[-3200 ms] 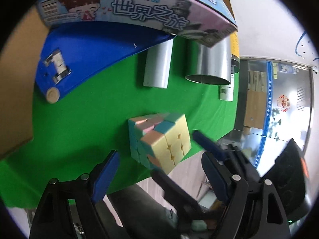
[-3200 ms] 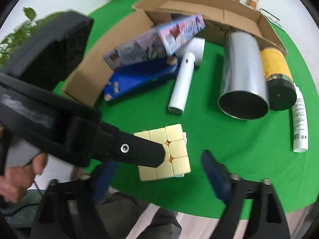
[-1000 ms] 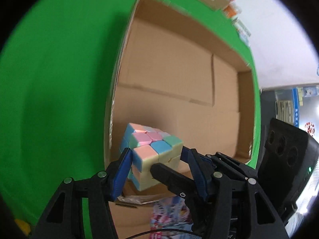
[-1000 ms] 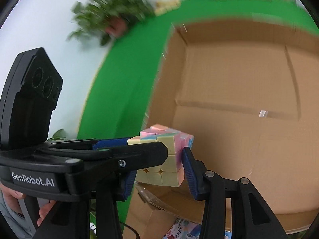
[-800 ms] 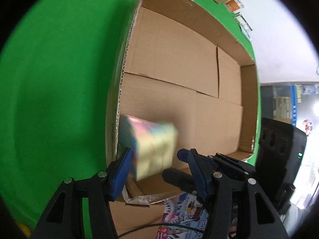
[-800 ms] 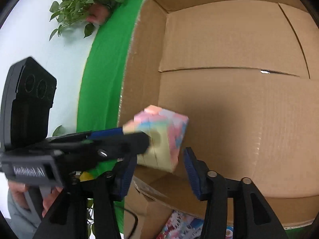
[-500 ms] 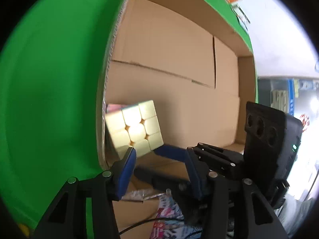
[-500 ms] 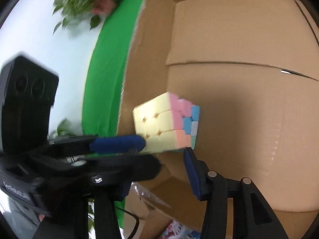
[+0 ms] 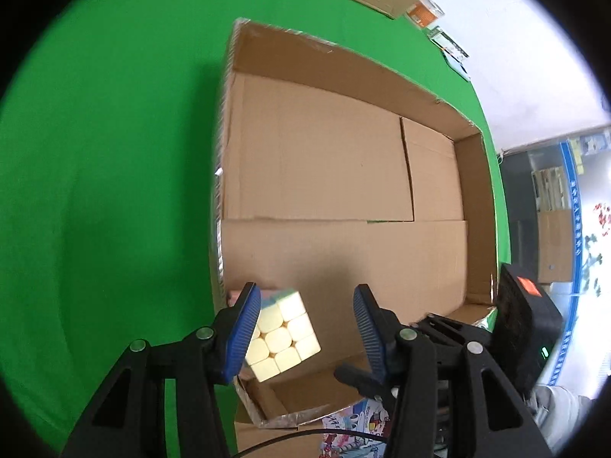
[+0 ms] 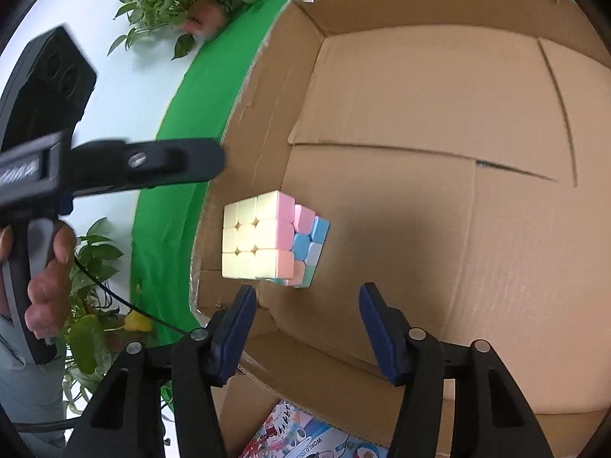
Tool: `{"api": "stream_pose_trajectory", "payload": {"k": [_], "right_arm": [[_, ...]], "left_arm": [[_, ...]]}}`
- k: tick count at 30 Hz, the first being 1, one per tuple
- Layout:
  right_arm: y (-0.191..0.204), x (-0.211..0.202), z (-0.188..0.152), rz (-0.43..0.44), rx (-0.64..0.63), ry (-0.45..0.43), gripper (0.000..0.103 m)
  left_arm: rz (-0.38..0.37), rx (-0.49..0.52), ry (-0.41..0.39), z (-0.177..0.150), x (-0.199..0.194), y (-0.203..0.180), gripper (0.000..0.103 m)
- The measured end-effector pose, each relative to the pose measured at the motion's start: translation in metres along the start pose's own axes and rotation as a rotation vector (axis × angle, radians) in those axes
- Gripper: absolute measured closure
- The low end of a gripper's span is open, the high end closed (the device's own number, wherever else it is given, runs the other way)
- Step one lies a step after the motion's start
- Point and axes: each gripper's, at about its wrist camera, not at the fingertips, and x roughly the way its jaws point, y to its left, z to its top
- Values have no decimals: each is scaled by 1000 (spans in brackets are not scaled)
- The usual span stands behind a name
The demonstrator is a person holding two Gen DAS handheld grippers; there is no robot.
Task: Organize rigid objects
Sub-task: 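Carry the cube over the cardboard box and release it inside, then move the right tool to the World Tour game box and grasp it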
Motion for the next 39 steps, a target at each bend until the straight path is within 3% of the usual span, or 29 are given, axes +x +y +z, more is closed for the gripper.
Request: {"api": "stream_pose_trajectory", "payload": {"k": [1,2,3,5,6,8,10,19,20,21,23,26,28,29,30,32,39], "right_arm": [[4,-8,-4,-31,-21,-18,46],[11,-16,-9,-90,-52,-41,36],[18,-24,-15,-148,-76,-68,19],[27,-51,-27,-213,-92,-137,0],[30,-62,-33,-217,-91,-162,0],[30,-82,-50,-240,-77,-174,0],[31,-101,-63,-241,-53,-186,0],[51,-201,-123,-270,-125,-264,1],[52,-211,-133,-276,-139,-278,1],[53,-220,-141,-279,-146,-287,1],[50,-243,-161,-276,-147,-309,1],[40,-270,-191,-281,-120,-320,0],[30,-285,-211,-263,-93,-318,0],[27,-289,-218,-255,-87,-316,0],[23,-294,-227,-246,-84,-314,0],[17,-304,-242,-233,-80,-314,0],[23,-328,-268,-267,-93,-346,0]], "left_arm": [[0,19,-21,-3,-4,-5,54],[8,50,-59,-8,-12,-12,54],[30,79,-108,-17,-22,-20,51],[106,112,-222,-37,-41,-34,45],[152,116,-274,-49,-51,-39,33],[214,101,-378,-77,-70,-49,24],[225,81,-434,-104,-87,-62,24],[377,33,-478,-203,-134,-116,24],[386,31,-479,-212,-135,-125,33],[376,35,-483,-222,-137,-136,63],[344,42,-474,-238,-138,-153,96],[337,63,-537,-264,-138,-185,95],[329,71,-560,-276,-139,-202,72],[351,62,-549,-279,-137,-210,23],[382,51,-540,-282,-136,-216,0],[408,76,-585,-294,-137,-230,1],[404,175,-549,-304,-129,-246,1]]}}
